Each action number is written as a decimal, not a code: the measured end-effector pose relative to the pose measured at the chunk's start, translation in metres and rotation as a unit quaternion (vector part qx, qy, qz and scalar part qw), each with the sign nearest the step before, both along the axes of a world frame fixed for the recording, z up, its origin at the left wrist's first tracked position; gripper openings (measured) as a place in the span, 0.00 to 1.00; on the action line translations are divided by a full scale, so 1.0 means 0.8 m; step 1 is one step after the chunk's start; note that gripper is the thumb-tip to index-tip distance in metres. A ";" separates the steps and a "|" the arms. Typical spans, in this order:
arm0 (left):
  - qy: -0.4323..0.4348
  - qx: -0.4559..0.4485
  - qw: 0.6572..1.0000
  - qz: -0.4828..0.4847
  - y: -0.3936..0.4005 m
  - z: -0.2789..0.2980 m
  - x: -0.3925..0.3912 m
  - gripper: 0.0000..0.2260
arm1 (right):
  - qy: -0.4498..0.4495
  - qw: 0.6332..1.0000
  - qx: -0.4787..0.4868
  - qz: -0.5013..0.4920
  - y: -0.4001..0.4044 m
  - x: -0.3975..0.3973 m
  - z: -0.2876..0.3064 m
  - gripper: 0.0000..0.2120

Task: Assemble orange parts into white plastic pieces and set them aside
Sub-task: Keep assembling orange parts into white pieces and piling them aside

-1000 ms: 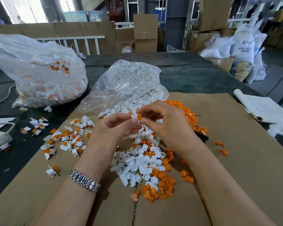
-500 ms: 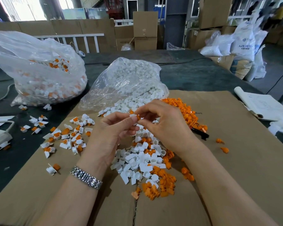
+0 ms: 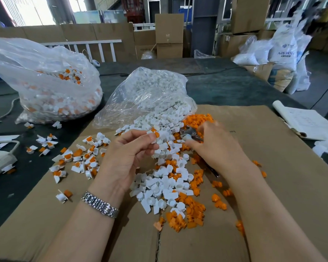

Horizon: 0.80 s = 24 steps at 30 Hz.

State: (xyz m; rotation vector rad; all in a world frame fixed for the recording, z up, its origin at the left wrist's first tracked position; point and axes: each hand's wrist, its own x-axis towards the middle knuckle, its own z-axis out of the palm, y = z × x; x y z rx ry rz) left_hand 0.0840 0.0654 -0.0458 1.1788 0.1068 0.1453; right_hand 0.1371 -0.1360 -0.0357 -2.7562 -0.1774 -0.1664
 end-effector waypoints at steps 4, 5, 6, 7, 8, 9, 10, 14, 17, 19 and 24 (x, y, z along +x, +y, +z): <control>0.008 0.002 1.000 0.007 0.001 0.001 0.001 0.04 | 0.083 0.988 -0.120 -0.057 -0.001 0.001 -0.011 0.31; 0.008 0.003 1.000 0.007 0.001 0.001 0.001 0.04 | 0.081 0.988 -0.121 -0.059 -0.001 0.002 -0.011 0.30; 0.008 0.003 1.000 0.006 0.001 0.001 0.001 0.04 | 0.077 0.988 -0.117 -0.059 -0.001 0.002 -0.011 0.27; 0.008 0.003 1.000 0.006 0.001 0.001 0.001 0.04 | 0.073 0.989 -0.113 -0.056 -0.001 0.002 -0.010 0.24; 0.009 0.003 1.000 0.007 0.001 0.001 0.000 0.04 | 0.067 0.990 -0.110 -0.052 -0.001 0.002 -0.011 0.22; 0.010 0.002 1.000 0.009 0.001 0.002 0.000 0.04 | 0.060 0.992 -0.102 -0.048 -0.001 0.002 -0.011 0.19; 0.012 0.001 1.000 0.013 0.001 0.002 0.001 0.04 | 0.051 0.994 -0.085 -0.045 -0.002 0.002 -0.011 0.18; 0.019 -0.012 0.999 0.027 0.000 0.003 0.002 0.04 | -0.010 1.000 0.001 -0.026 -0.003 0.003 -0.004 0.14; 0.015 -0.012 0.999 0.034 -0.002 0.003 0.003 0.04 | -0.036 0.996 0.084 0.009 0.000 -0.004 0.015 0.11; 0.008 -0.012 0.999 0.037 -0.002 0.002 0.003 0.04 | -0.008 0.987 0.145 0.061 0.000 -0.013 0.028 0.10; -0.018 -0.015 0.999 0.043 -0.004 0.003 0.002 0.07 | 0.224 0.919 0.281 0.160 0.003 -0.039 0.048 0.14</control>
